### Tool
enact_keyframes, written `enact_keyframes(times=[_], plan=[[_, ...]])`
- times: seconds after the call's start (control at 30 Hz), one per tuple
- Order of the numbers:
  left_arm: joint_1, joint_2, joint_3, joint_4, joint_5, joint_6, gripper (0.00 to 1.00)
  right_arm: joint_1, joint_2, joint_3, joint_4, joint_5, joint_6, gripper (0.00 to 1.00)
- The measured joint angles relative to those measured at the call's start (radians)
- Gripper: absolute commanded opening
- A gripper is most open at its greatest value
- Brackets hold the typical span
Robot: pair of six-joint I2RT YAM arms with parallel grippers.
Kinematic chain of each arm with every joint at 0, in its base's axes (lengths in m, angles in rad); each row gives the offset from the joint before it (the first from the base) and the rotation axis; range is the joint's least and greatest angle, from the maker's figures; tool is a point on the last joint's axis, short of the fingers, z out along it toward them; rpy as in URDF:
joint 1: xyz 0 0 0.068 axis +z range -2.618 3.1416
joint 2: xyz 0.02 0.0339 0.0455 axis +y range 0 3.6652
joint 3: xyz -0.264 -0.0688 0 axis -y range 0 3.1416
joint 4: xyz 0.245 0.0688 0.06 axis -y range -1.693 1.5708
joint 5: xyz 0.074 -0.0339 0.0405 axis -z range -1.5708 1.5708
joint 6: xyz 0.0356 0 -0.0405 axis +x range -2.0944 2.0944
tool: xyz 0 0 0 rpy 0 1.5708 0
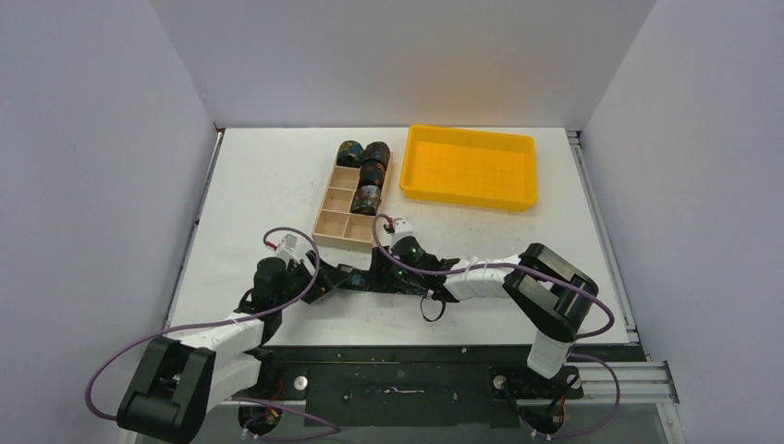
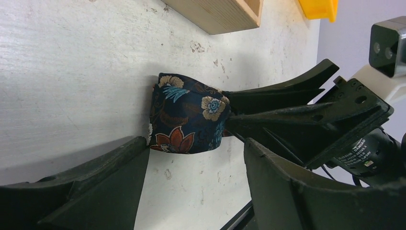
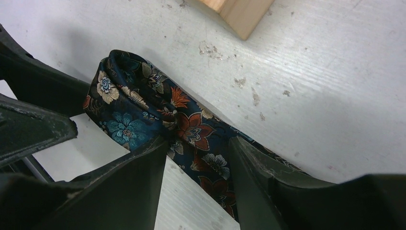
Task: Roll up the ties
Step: Roll the tie at the center of the board.
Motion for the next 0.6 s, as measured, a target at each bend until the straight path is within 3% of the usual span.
enact_keyframes(times=[0.33,0.6], plan=[[0.000,-0.033,0.000,-0.044,-0.026,0.004,0.73,0.009,-0.116,-0.011,-0.118,0.045,-0.006,0.65],[0.000,-0.072,-0.010,-0.085,-0.051,0.013,0.73,0.050,-0.106,0.064,-0.155,0.075,-0.034,0.59]])
